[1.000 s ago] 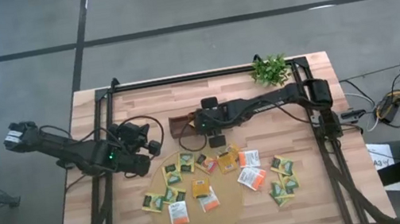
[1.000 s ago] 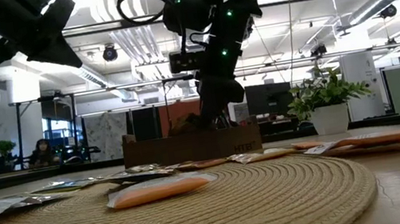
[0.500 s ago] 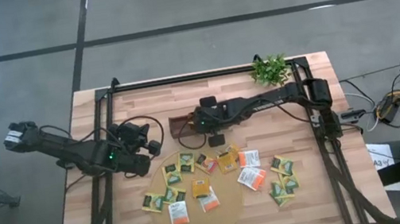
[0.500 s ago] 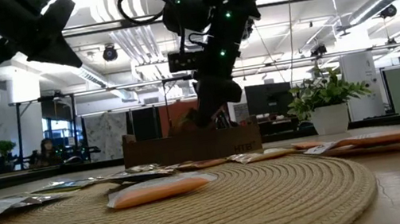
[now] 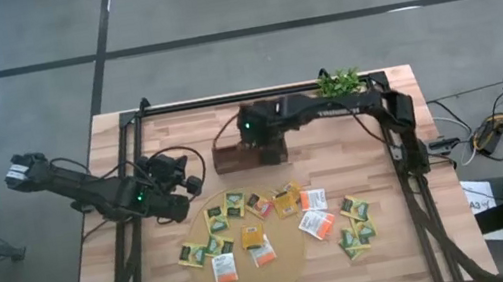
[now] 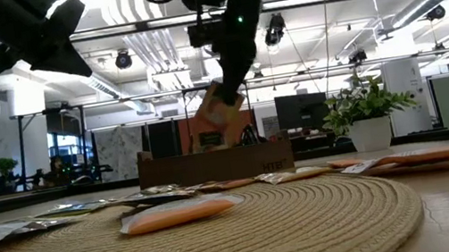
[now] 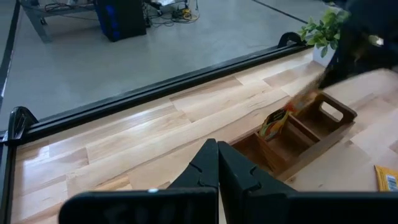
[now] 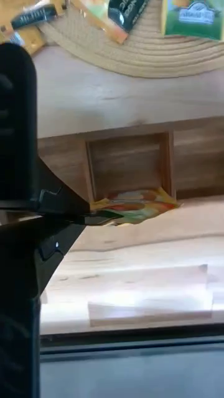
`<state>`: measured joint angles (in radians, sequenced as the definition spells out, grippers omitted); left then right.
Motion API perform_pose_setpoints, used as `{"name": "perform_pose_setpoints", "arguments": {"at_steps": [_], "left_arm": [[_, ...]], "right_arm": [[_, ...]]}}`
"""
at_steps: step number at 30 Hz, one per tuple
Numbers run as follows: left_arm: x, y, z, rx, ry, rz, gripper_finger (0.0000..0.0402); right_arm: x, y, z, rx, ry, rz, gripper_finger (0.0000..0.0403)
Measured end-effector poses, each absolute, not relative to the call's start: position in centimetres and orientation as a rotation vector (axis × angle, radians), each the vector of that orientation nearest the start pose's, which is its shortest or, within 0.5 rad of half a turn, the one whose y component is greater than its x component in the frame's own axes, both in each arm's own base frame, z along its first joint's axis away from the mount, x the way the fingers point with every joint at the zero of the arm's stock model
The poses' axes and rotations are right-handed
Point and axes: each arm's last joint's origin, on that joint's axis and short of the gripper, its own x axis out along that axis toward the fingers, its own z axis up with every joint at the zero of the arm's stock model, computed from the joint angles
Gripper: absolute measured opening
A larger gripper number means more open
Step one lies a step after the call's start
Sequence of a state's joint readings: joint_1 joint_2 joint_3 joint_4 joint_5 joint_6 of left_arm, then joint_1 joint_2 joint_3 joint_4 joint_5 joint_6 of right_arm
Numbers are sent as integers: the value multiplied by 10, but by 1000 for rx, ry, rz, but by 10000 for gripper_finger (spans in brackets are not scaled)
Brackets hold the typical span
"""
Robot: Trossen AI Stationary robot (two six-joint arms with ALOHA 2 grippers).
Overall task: Pick & Place Tea
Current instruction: Put the yellow tea bag into the middle section of the wooden organizer
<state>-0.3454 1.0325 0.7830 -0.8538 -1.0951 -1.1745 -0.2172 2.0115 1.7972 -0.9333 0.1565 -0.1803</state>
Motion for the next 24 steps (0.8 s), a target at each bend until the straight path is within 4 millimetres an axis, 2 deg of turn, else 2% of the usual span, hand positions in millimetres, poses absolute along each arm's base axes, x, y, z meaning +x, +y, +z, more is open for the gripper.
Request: {"name": "perform_pose_setpoints", "arguments": {"at_steps": [4, 14, 18, 24], "left_arm": [[172, -34, 256, -319, 324, 1007, 0], [172, -35, 256, -322, 328, 1004, 0], [172, -35, 255, -331, 345, 992, 0], [172, -35, 254, -332, 349, 990, 0]], "right_arm": [[416, -102, 271, -23, 1226, -166, 8], [453, -104, 250, 33, 1472, -102, 8], [451, -99, 240, 62, 1495, -109, 8], [457, -98, 247, 73, 1413, -146, 8]]}}
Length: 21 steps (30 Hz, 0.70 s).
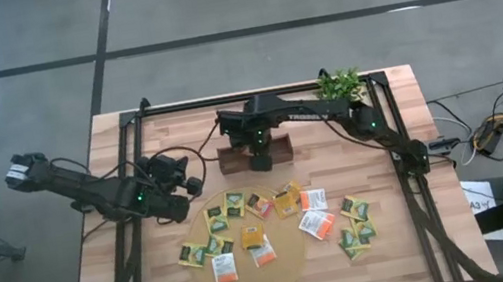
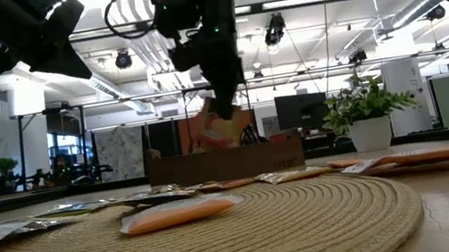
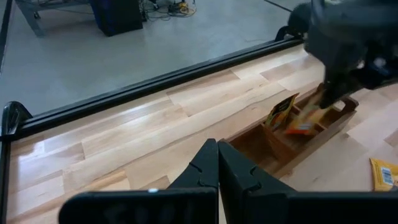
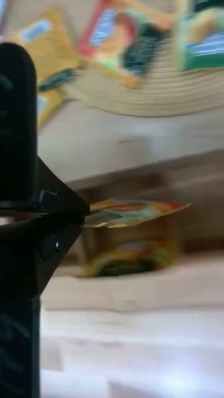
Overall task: Pick & Place Tea
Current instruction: Put the yellow tea bag into the middle section of the wooden organizer
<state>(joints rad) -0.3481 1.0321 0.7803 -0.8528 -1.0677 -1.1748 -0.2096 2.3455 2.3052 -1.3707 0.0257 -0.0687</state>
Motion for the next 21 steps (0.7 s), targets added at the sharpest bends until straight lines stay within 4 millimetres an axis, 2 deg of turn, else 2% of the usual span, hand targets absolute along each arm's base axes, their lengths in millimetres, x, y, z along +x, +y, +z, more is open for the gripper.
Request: {"name": "perform_pose_setpoints", "arguments": {"at_steps": [4, 10, 21], "left_arm": [[172, -35, 254, -332, 348, 990, 0], [172, -35, 254, -332, 349, 989, 0], [172, -36, 254, -338, 344, 987, 0]], "right_arm": [[456, -98, 249, 88, 1418, -158, 8], [456, -99, 230, 80, 1522, -171, 8], [458, -101, 228, 97, 1506, -191, 8]]}}
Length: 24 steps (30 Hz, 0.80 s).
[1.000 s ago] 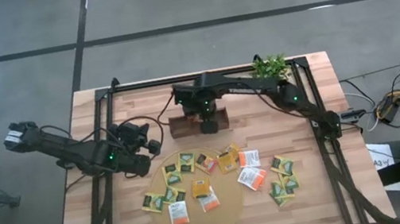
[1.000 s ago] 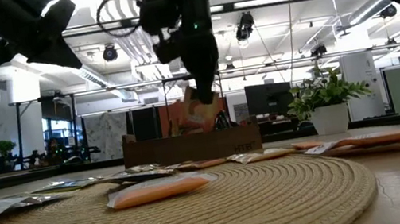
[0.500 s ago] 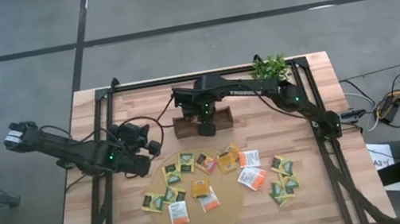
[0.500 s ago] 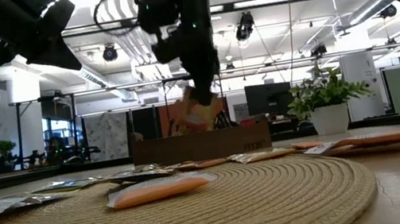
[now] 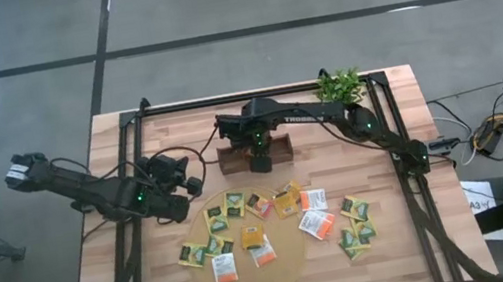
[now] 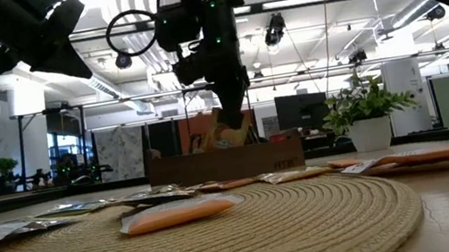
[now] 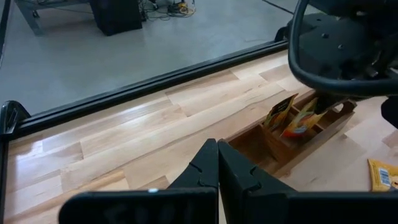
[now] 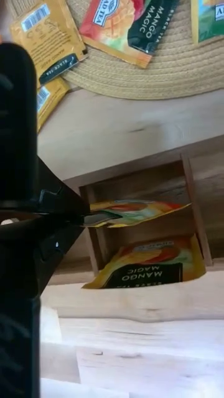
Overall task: Pick & Place Tea
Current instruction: Put the yellow tea bag into the middle section of the wooden organizer
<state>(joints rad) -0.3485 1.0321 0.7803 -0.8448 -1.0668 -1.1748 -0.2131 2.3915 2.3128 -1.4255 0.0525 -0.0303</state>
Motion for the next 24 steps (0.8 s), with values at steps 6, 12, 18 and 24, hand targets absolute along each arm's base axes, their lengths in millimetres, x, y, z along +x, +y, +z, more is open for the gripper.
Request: {"name": "perform_pose_setpoints", "arguments": {"at_steps": [6, 12, 18, 24], "left_arm": [[172, -36, 254, -338, 344, 987, 0], [172, -36, 254, -338, 344, 987, 0], [172, -36, 254, -339, 344, 987, 0], [172, -36, 254, -339, 344, 987, 0]], "right_arm": [[460, -101, 224, 97, 1493, -193, 8], [466, -102, 222, 91, 1425, -203, 8], [467, -102, 219, 89, 1422, -205, 11], [468, -104, 219, 74, 1409, -239, 42]]}}
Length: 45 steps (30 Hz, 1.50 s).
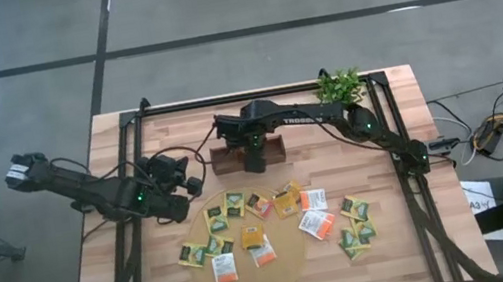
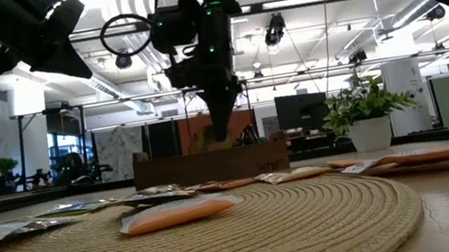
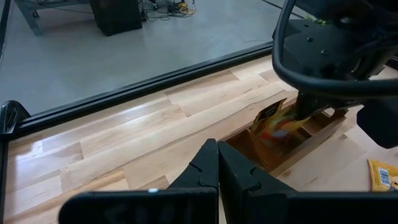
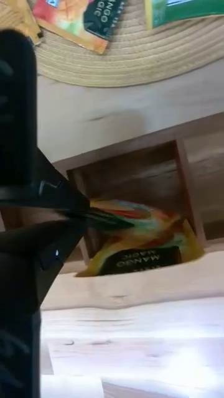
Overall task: Pick & Place Tea
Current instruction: Put the yellow tea bag into the middle section of the wooden organizer
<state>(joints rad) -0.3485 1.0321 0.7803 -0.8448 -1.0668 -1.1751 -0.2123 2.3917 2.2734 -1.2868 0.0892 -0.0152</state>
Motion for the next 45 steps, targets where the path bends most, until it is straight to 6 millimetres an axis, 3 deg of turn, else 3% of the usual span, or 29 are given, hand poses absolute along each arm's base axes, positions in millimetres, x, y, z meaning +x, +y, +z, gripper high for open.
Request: {"name": "perform_pose_setpoints", "arguments": {"at_steps": [6, 14, 22, 27, 33, 38, 41, 45], "left_arm": [[172, -36, 254, -339, 344, 987, 0], [172, -36, 254, -339, 344, 987, 0], [172, -36, 255, -339, 344, 987, 0], [172, -36, 254, -342, 349, 984, 0], [172, -36, 254, -344, 348, 983, 0], [173, -36, 255, -351, 344, 980, 0], [173, -36, 255, -357, 342, 977, 0], [177, -38, 256, -394, 333, 952, 0]], "right_arm": [[472, -104, 220, 92, 1364, -252, 76], [475, -105, 223, 80, 1328, -248, 92], [469, -100, 255, 19, 1266, -268, 100], [455, -88, 267, 36, 1292, -198, 98], [436, -59, 245, 104, 1324, -94, 86], [406, -26, 235, 148, 1222, -100, 76], [385, -10, 234, 245, 1134, -138, 73], [363, 6, 229, 521, 1025, -210, 76]]}}
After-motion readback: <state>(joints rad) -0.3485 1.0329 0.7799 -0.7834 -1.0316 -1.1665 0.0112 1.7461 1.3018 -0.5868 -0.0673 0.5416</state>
